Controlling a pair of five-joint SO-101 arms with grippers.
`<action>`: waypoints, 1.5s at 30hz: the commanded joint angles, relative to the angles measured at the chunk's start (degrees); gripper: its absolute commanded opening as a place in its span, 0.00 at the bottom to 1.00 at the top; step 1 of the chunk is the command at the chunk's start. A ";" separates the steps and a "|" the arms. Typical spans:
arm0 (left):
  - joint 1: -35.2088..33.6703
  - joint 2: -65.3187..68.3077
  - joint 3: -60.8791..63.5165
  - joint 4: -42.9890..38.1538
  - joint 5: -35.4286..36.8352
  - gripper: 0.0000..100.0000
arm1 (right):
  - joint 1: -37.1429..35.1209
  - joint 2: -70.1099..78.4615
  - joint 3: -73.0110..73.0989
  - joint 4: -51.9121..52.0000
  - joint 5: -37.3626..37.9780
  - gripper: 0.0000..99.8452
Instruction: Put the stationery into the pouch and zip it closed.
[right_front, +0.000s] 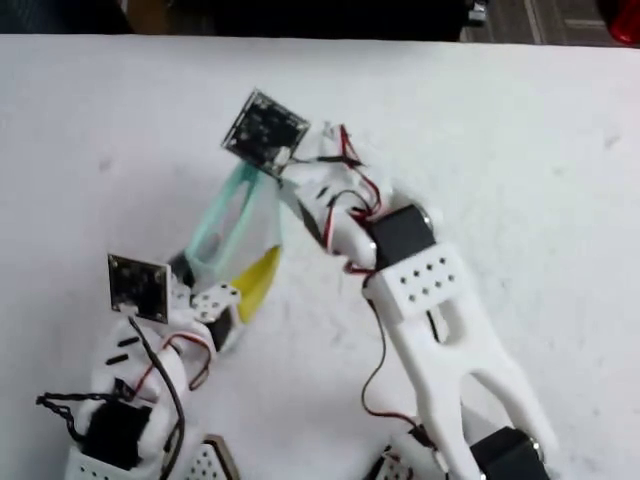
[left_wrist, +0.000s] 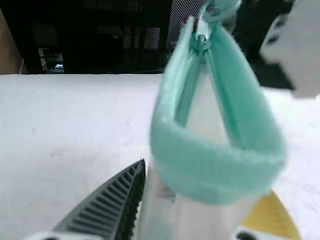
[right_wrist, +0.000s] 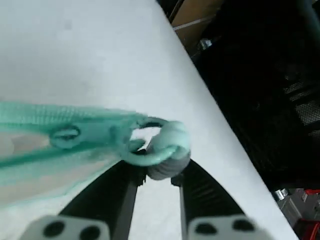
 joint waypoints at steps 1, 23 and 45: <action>0.66 0.13 0.09 -0.70 -0.44 0.29 | -0.66 -3.12 -5.80 -1.63 -3.16 0.02; 0.75 0.13 0.18 -0.70 -0.44 0.29 | -13.93 -2.77 -9.41 2.51 -6.77 0.26; 0.75 0.13 0.18 -0.70 -0.44 0.29 | -17.45 23.34 -52.13 29.14 -37.19 0.26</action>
